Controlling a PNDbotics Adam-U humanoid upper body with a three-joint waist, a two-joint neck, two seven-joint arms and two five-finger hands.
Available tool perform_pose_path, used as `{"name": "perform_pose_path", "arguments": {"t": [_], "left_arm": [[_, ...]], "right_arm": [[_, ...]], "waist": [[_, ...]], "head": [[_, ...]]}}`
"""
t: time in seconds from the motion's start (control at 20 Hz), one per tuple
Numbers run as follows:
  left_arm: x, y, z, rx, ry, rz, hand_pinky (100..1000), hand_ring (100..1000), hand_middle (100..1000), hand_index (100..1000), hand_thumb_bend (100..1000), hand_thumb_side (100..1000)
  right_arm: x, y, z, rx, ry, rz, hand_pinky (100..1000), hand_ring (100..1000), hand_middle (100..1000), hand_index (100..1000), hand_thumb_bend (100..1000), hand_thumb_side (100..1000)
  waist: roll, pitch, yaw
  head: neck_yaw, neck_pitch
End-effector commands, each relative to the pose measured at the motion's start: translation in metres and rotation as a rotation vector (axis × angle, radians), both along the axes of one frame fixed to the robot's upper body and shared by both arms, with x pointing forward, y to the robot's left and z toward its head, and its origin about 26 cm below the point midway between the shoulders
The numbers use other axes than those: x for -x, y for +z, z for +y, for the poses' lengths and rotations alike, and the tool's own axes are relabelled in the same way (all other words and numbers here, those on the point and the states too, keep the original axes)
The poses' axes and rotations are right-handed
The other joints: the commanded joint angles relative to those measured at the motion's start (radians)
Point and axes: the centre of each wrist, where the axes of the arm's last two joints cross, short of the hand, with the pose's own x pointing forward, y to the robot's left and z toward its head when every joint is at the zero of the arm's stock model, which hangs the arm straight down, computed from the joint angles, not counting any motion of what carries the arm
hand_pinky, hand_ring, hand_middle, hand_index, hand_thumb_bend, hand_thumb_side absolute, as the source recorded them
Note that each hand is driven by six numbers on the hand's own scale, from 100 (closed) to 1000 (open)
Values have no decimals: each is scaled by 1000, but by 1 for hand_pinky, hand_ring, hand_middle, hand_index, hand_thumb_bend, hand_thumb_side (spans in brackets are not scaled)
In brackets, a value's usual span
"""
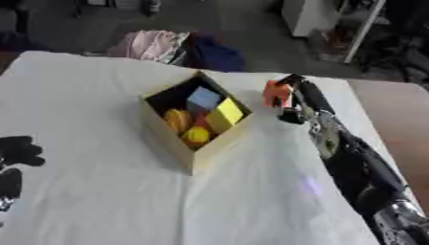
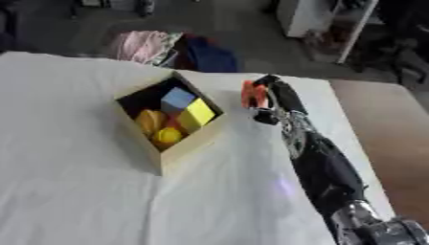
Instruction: Pick up objects on the table and place them in the box.
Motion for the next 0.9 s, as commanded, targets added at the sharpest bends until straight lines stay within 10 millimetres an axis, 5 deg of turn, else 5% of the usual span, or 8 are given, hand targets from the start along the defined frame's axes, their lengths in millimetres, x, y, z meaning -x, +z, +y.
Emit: {"name": "perform_pose_path", "arguments": {"t": [0.05,0.5,0.9], "left_arm": [[2,7,2,-10,-7,-26,829,688,678,832,100,538],[3,6,3,-6,-5,-18,831,688,679,832,100,535],[3,5,3,-3,-9,-11,831,689,681,832,100,533]], "right_arm": [[-4,26,-4,4,17,-81,107,314,259,335,100,100],[-7,76,13,13,217,-199,104,310,251,328,100,100],[-7,103,64,94,567,-146,112,318,255,332,100,100]], "waist": [[-3,-7,-2],[1,-22,-11],[7,-33,-17]], "head": [[-3,-7],[-2,-3],[-10,4]]}}
